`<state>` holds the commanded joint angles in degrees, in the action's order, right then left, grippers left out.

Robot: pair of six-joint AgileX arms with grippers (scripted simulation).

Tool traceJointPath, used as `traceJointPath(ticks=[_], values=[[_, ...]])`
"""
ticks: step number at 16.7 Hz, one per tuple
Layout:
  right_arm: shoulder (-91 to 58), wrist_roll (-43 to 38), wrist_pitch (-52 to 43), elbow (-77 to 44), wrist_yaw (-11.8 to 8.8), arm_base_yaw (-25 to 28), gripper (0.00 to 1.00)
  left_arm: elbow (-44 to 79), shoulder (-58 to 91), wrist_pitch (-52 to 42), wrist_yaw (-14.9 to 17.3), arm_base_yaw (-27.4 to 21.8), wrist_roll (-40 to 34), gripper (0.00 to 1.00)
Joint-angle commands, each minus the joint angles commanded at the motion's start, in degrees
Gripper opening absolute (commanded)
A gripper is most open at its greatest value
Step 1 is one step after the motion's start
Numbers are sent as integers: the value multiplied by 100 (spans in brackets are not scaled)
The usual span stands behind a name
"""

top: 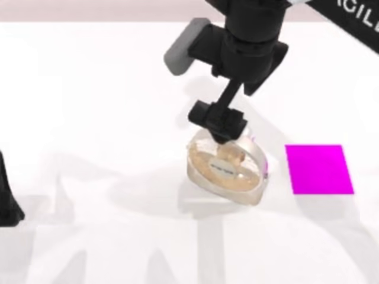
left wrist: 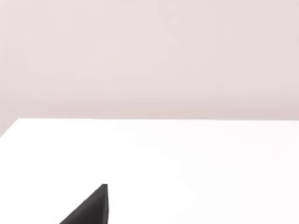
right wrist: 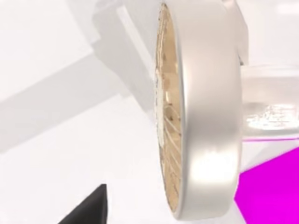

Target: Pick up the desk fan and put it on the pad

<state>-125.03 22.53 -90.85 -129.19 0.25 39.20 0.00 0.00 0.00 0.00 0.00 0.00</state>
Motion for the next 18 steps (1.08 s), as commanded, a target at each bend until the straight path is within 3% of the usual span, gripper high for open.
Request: traceJointPath(ticks=[8,18], values=[[-312,61,-244,-229,1,80,100,0,0,0,0,0,0,100],[-25,56,1065,1374,-1,113,100,0,0,0,0,0,0,100]])
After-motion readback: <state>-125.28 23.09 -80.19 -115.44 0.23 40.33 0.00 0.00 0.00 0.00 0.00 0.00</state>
